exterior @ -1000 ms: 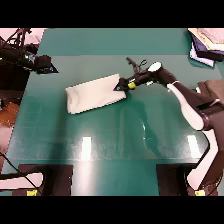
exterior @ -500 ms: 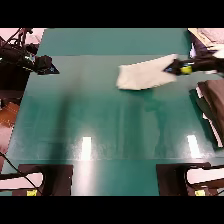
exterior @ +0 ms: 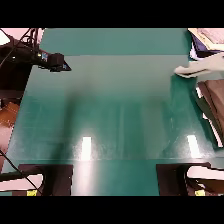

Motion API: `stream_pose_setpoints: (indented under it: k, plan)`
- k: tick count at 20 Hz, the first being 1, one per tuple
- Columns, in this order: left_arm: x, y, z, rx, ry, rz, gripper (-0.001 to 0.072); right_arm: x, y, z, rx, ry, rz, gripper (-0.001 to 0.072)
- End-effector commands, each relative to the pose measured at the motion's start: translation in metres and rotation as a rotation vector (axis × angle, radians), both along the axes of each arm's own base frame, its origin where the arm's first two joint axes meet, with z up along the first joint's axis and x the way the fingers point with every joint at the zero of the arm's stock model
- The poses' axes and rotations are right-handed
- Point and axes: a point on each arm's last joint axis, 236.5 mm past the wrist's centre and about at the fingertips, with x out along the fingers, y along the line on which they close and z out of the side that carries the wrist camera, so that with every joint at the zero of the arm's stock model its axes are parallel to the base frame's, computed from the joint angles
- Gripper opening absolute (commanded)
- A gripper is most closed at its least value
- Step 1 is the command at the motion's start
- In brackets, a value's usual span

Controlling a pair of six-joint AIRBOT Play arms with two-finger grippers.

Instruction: Fold the shirts.

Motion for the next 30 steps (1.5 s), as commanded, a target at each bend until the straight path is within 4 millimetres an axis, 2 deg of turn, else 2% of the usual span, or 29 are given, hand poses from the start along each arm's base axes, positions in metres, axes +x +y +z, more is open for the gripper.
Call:
stream_pose_setpoints:
  k: [1, 4, 7, 9, 13, 21, 26, 28, 29, 30]
  plan:
    - [0.001, -0.009, 0.002, -0.002, -0.018, -0.009, 0.0023, -0.001, -0.031, 0.048, -0.097, -0.107, -0.061, 0.0012]
    - [0.0, -0.008, 0.0, 0.006, -0.013, -0.012, 0.0023, -0.006, -0.034, 0.08, -0.144, -0.154, -0.053, 0.0012]
    - [0.0, -0.007, -0.001, 0.013, -0.013, -0.01, 0.0023, -0.019, -0.028, 0.094, -0.161, -0.14, -0.012, 0.0012]
    - [0.001, -0.006, -0.001, 0.019, -0.014, -0.009, 0.0024, -0.031, -0.029, 0.098, -0.171, -0.121, -0.012, 0.0012]
    - [0.0, -0.006, -0.002, 0.023, -0.016, -0.016, 0.0024, -0.069, -0.051, 0.083, -0.187, -0.01, -0.121, 0.0013]
    - [-0.003, -0.006, -0.003, 0.035, -0.021, -0.042, 0.0024, -0.163, -0.078, 0.019, -0.057, 0.13, -0.322, 0.0016]
    - [-0.007, -0.006, -0.005, 0.042, -0.011, -0.062, 0.0024, -0.236, -0.09, -0.052, -0.026, 0.337, -0.468, 0.0035]
    - [-0.009, -0.007, -0.005, 0.047, -0.011, -0.074, 0.0024, -0.257, -0.092, -0.073, -0.014, 0.384, -0.515, 0.035]
    - [-0.009, -0.007, -0.006, 0.048, -0.01, -0.077, 0.0024, -0.271, -0.094, -0.083, -0.014, 0.418, -0.542, 0.0402]
    - [-0.009, -0.007, -0.006, 0.049, -0.01, -0.078, 0.0024, -0.285, -0.095, -0.091, -0.016, 0.454, -0.568, 0.0402]
